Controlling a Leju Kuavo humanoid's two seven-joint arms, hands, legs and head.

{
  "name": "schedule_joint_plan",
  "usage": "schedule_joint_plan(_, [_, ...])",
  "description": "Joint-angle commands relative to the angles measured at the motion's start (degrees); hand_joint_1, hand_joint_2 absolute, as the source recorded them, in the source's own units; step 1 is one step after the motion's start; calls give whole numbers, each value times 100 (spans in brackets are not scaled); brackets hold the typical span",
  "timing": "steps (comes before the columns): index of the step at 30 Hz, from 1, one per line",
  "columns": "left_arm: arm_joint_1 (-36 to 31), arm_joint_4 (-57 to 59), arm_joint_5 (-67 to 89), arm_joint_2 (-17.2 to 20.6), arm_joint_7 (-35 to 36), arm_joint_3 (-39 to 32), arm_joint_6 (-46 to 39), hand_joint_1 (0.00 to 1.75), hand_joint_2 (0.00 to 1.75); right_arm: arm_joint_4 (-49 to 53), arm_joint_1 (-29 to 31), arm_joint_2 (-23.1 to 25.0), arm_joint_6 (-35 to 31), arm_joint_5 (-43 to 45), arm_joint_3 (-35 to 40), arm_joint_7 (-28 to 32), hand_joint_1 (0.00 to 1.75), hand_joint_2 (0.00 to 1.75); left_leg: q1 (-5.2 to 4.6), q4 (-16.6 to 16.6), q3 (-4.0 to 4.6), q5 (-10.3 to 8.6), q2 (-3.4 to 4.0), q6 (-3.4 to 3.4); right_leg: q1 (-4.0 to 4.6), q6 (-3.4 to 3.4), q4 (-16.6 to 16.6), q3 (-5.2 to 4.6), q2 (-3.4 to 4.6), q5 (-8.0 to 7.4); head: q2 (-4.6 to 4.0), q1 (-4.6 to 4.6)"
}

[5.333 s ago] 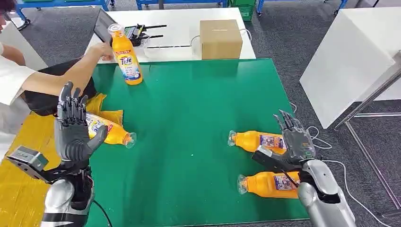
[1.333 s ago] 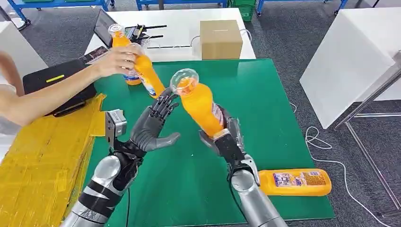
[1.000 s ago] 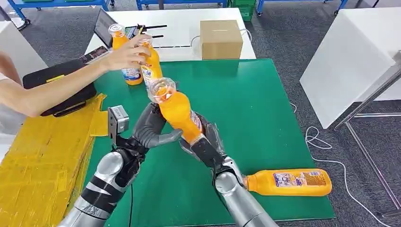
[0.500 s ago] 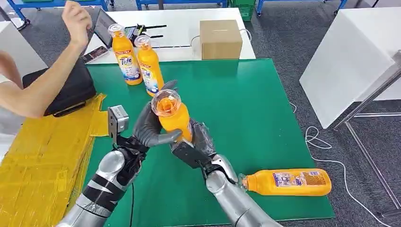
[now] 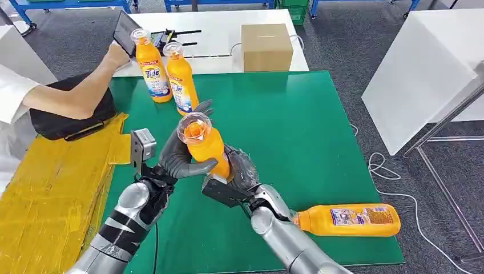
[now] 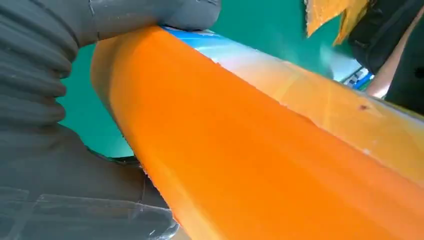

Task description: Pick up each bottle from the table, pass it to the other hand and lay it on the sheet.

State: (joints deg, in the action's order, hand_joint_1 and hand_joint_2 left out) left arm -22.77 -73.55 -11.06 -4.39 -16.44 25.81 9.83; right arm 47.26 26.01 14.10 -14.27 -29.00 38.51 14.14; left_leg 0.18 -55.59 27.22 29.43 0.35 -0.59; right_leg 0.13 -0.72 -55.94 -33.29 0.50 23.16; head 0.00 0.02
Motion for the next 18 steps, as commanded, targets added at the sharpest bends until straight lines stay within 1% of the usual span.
schedule_joint_plan(1, [-477, 764, 633, -164, -52, 56, -798, 0, 175, 246, -3, -167, 35, -313, 874, 13, 175, 175, 11, 0, -7, 2, -16, 4, 11, -5, 8, 15, -17, 2, 0, 2])
schedule_joint_plan(2, [-474, 761, 662, -172, -49, 41, -827, 2, 175, 252, -10, -172, 32, -314, 866, 9, 175, 175, 11, 0, -9, 3, -19, 4, 11, -5, 9, 18, -20, 3, 0, 0])
schedule_joint_plan(3, [-461, 754, 689, -188, -47, -2, -845, 35, 175, 267, -22, -177, 17, -316, 846, 3, 175, 175, 9, 0, -8, 2, -18, 4, 9, -5, 7, 15, -19, 3, 0, 4])
schedule_joint_plan(4, [-455, 751, 700, -183, -47, -14, -849, 154, 175, 273, -26, -182, -10, -323, 832, -4, 175, 175, 6, -2, -3, 2, -12, 2, 6, -3, 3, 7, -13, 2, 0, 0])
schedule_joint_plan(6, [-455, 751, 700, -183, -47, -14, -849, 154, 175, 273, -26, -182, -10, -323, 832, -4, 175, 175, 4, 0, -5, 2, -9, 2, 4, -4, 4, 8, -10, 2, 0, 2])
schedule_joint_plan(7, [-442, 747, 720, -183, -47, -27, -846, 175, 175, 269, -22, -182, -7, -328, 825, -3, 175, 175, 8, 1, -9, 3, -12, 3, 7, -5, 7, 14, -13, 2, 0, 2])
schedule_joint_plan(18, [-373, 716, 706, -180, -53, -118, -660, 175, 175, 255, -38, -172, -101, -357, 724, -20, 175, 175, 8, 3, -11, 3, -9, 4, 7, -5, 7, 15, -11, 2, 0, 2])
